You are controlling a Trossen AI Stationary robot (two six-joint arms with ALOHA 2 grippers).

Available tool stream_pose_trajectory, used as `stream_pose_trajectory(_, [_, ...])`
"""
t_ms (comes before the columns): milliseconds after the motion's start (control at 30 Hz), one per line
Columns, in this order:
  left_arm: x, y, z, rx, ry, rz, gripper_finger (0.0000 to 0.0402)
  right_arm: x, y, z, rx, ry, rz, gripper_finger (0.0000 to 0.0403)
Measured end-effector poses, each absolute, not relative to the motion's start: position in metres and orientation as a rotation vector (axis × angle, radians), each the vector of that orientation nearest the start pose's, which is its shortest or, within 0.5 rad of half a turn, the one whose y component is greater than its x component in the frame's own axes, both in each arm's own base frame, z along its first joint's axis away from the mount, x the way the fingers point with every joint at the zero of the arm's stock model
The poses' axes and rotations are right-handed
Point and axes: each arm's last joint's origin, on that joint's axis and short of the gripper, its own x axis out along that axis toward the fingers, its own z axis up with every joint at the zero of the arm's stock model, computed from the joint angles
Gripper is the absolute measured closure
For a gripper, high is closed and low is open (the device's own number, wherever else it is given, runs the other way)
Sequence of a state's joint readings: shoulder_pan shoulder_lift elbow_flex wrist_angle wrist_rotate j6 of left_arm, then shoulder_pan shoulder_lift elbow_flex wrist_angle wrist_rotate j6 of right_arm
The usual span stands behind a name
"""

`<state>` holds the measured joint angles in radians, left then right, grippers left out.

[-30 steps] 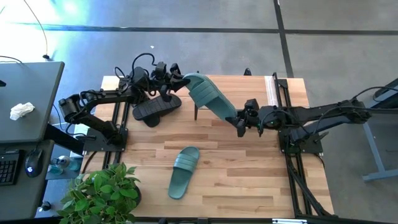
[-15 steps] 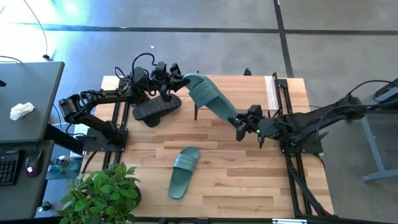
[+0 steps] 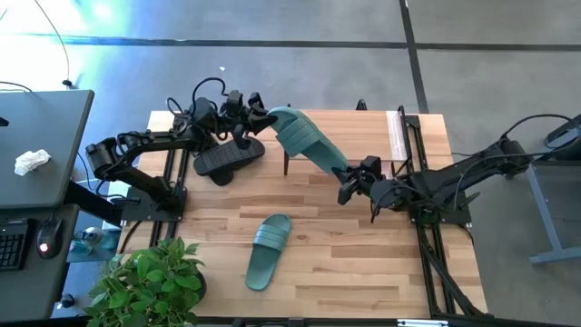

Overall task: Pick and place slides into the shelf
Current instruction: Put the right green slide under the shelf

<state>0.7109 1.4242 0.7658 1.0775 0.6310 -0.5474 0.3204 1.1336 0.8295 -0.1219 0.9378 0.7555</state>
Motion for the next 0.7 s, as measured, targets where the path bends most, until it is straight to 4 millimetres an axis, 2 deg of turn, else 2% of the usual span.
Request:
stream_pose_trajectory(67, [0.235, 0.179, 0.299, -0.263, -0.335, -0.019, 0.0359, 0.232, 0.054, 0.292, 0.465, 0.096, -0.704, 0.0365])
stream_pose_trajectory(167, [0.235, 0.178, 0.300, -0.220, -0.335, -0.042, 0.0342, 0.231, 0.057, 0.292, 0.458, 0.077, -0.721, 0.0365])
stream_pose_trajectory(500, [0.227, 0.172, 0.317, -0.074, -0.482, -0.099, 0.0247, 0.221, 0.070, 0.297, 0.446, -0.048, -0.840, 0.0365])
stream_pose_trajectory(600, [0.226, 0.171, 0.318, -0.066, -0.494, -0.102, 0.0220, 0.216, 0.078, 0.298, 0.495, -0.074, -0.817, 0.0365])
stream_pose_trajectory(700, [0.224, 0.170, 0.321, -0.044, -0.535, -0.091, 0.0198, 0.212, 0.091, 0.298, 0.588, -0.050, -0.702, 0.0365])
